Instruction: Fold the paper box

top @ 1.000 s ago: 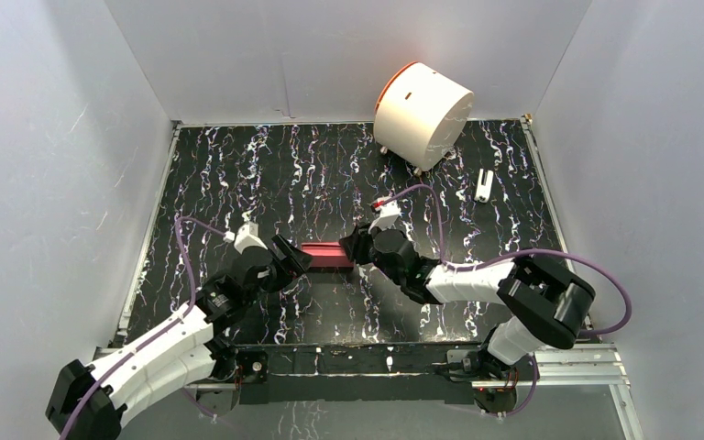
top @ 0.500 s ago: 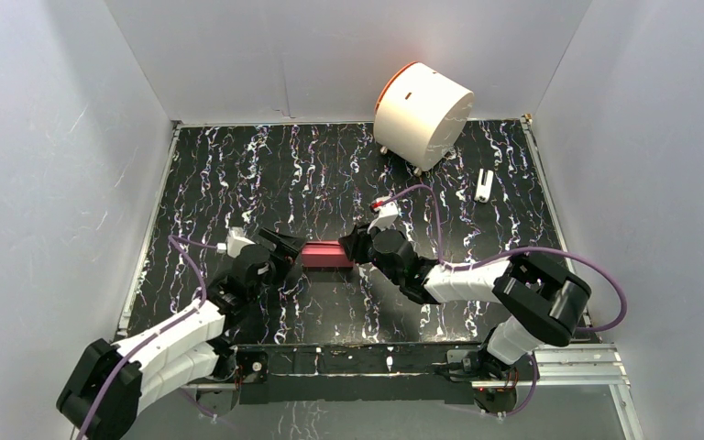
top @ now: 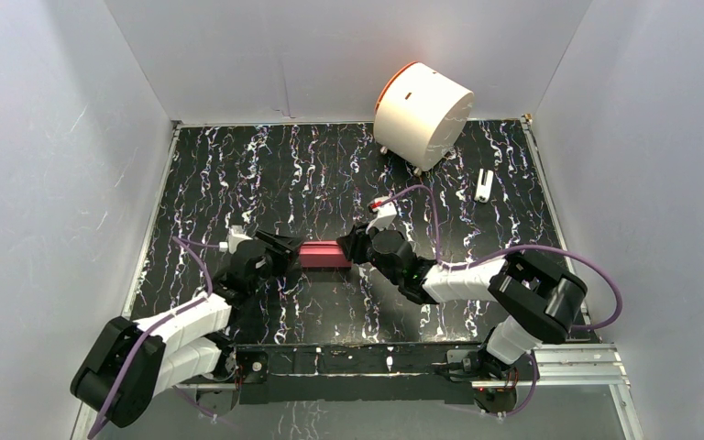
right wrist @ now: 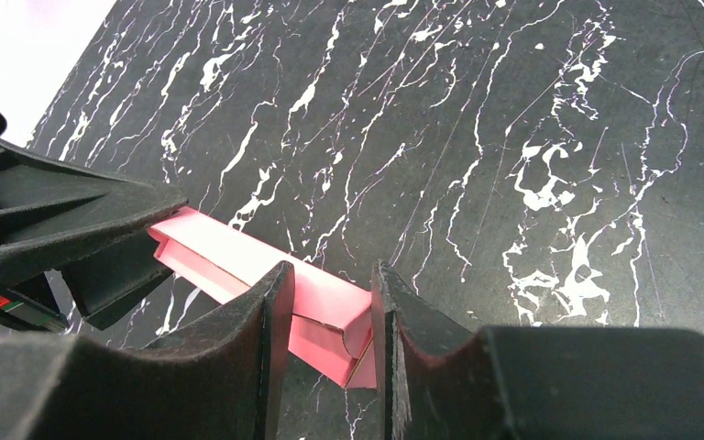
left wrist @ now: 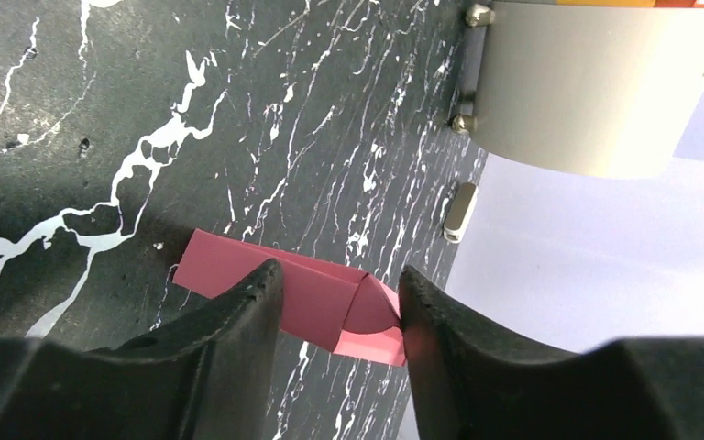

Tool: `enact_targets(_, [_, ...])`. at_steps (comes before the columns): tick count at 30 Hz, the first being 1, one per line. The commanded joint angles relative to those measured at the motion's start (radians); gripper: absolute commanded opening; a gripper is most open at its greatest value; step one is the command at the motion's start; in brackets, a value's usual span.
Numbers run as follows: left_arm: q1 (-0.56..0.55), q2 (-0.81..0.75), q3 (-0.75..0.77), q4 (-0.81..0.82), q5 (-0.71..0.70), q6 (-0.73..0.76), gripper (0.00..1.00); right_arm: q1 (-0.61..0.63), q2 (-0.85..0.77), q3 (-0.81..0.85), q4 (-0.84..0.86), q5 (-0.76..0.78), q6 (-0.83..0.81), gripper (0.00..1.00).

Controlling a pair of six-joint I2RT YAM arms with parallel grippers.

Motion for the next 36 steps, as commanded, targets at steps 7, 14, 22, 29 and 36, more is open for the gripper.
enact_targets(7, [0.009, -0.06, -0.093, 0.032, 0.045, -0.021, 0.16, 0.025, 0.075, -0.042, -0.168, -0.062, -0.027, 0.4])
enact_targets(14, [0.01, -0.055, -0.11, -0.019, 0.055, 0.071, 0.12, 0.024, 0.039, -0.045, -0.156, -0.095, -0.024, 0.41])
enact_targets(22, [0.009, -0.032, -0.121, -0.075, 0.069, 0.249, 0.11, 0.017, 0.033, -0.02, -0.175, -0.116, -0.031, 0.43])
enact_targets(29, [0.006, -0.082, -0.134, -0.132, 0.072, 0.372, 0.28, 0.017, 0.097, -0.057, -0.095, -0.116, -0.045, 0.4])
enact_targets(36, [0.004, -0.117, -0.148, -0.147, 0.105, 0.414, 0.43, 0.019, 0.147, -0.136, 0.018, -0.125, -0.084, 0.36])
